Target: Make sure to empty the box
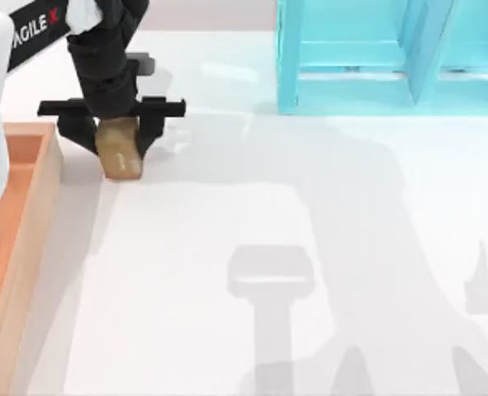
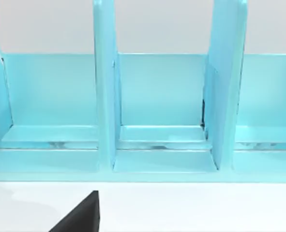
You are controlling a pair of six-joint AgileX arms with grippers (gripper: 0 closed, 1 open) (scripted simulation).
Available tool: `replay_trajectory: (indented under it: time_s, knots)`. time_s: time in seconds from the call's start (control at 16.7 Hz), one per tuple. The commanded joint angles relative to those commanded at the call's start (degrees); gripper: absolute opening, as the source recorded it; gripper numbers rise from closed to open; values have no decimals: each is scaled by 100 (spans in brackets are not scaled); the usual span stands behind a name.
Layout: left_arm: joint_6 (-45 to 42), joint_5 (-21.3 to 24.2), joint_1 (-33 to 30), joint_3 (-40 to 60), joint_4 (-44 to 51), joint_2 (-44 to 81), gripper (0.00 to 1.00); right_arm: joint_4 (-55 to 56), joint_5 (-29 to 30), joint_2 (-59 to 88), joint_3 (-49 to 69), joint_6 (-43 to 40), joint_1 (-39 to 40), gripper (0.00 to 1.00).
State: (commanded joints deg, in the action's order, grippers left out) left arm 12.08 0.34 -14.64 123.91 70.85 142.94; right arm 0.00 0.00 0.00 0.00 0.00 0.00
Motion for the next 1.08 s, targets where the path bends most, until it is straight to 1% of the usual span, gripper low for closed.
replay_trajectory:
  time_s: [0.36,0.42,0.96,1.08]
  knots:
    - [0,0,0,0,0,0,98,0,0,0,0,0,0,100]
    - [0,0,0,0,0,0,100,0,0,0,0,0,0,100]
    - [-14,-3,-28,15,2,6,100,0,0,0,0,0,0,100]
    - [-203,-52,-184,220,53,63,100,0,0,0,0,0,0,100]
